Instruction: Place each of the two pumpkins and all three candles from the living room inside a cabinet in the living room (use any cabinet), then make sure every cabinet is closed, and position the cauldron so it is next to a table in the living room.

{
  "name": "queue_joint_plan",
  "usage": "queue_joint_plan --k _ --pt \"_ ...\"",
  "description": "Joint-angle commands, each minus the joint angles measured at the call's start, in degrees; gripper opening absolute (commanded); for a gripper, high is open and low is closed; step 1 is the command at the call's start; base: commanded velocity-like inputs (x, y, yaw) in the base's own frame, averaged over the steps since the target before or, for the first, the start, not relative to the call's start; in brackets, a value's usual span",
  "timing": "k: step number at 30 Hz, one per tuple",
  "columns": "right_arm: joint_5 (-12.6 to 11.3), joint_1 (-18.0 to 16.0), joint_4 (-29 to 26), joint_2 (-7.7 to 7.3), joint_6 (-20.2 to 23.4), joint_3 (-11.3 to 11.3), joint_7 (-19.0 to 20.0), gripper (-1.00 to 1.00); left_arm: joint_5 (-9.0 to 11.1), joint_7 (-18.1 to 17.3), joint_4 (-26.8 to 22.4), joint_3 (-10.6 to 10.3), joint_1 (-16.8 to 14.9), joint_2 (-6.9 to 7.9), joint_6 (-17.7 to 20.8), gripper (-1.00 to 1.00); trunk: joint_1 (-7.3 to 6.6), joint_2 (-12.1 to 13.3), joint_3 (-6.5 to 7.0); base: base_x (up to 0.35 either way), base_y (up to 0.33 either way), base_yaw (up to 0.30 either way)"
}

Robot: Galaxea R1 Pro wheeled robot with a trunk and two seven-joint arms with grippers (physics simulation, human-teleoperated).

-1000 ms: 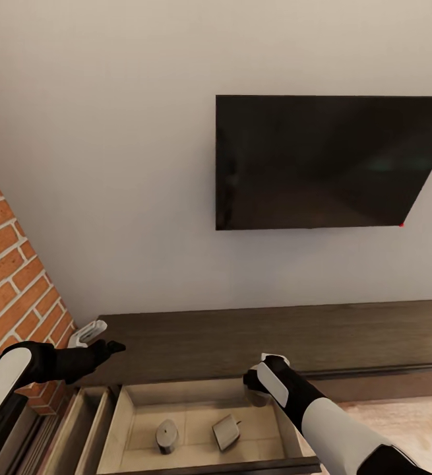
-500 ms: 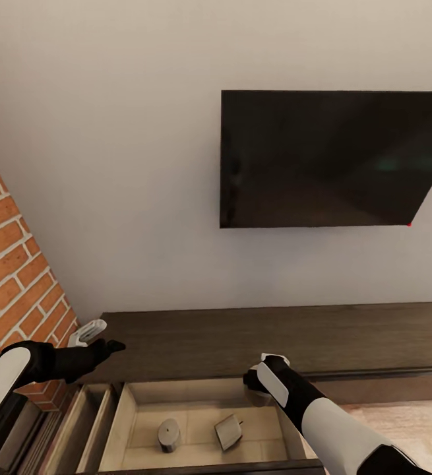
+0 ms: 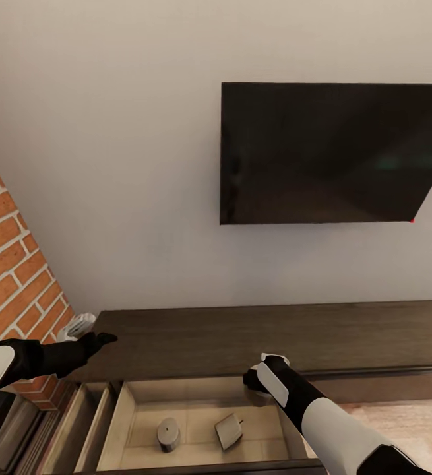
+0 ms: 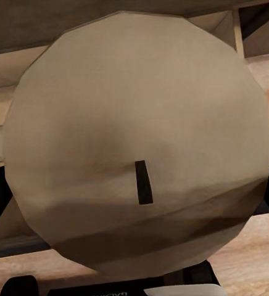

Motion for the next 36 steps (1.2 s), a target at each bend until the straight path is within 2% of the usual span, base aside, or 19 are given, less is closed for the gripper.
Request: queue_joint_plan --k 1,4,8,10,21,24,28,31,36 --pt "-0.59 -0.06 -0.09 -0.05 0.09 0.43 -0.50 -1.00 0.61 0.58 -0.05 0.07 -0.05 0.00 0.14 1.00 0.23 -0.46 -0.25 0.000 0.000 0.000" --pt "-0.59 -0.06 -0.09 -0.05 0.09 0.43 -0.50 -1.00 1.14 0.55 -0.05 0.14 -0.05 0.00 0.14 1.00 0.89 -1.66 -0.79 0.000 0.000 0.000" --pt "-0.59 -0.06 -0.09 -0.05 0.09 0.43 -0.50 -1.00 5.55 0.63 -0.10 0.18 -0.03 0.18 0.14 1.00 1.77 -3.27 -1.50 0.000 0.000 0.000" --pt "-0.59 -0.06 -0.09 -0.05 0.09 0.43 -0.50 -1.00 6.96 0.67 -0.11 0.40 -0.04 0.35 0.14 1.00 2.21 -4.07 -1.86 0.000 0.000 0.000" --pt "-0.59 -0.06 -0.09 -0.05 0.09 0.46 -0.50 -1.00 8.04 0.68 -0.07 3.10 0.04 0.61 0.14 1.00 4.62 -8.48 -3.84 0.000 0.000 0.000" --pt "-0.59 -0.06 -0.09 -0.05 0.09 0.46 -0.50 -1.00 9.29 0.68 -0.07 3.53 0.07 0.66 0.14 1.00 5.28 -9.69 -4.38 0.000 0.000 0.000" --pt "-0.59 -0.06 -0.09 -0.05 0.09 0.43 -0.50 -1.00 12.55 0.68 -0.07 5.01 0.22 0.88 0.16 1.00 6.16 -11.29 -5.10 0.000 0.000 0.000" --pt "-0.59 -0.06 -0.09 -0.05 0.09 0.44 -0.50 -1.00 15.86 0.68 -0.07 6.53 0.34 1.49 0.21 1.00 6.82 -12.49 -5.63 0.000 0.000 0.000" --pt "-0.59 -0.06 -0.04 -0.05 0.09 0.43 -0.50 -1.00 21.68 0.68 -0.05 7.53 1.28 2.94 0.23 1.00 7.92 -14.50 -6.53 0.000 0.000 0.000"
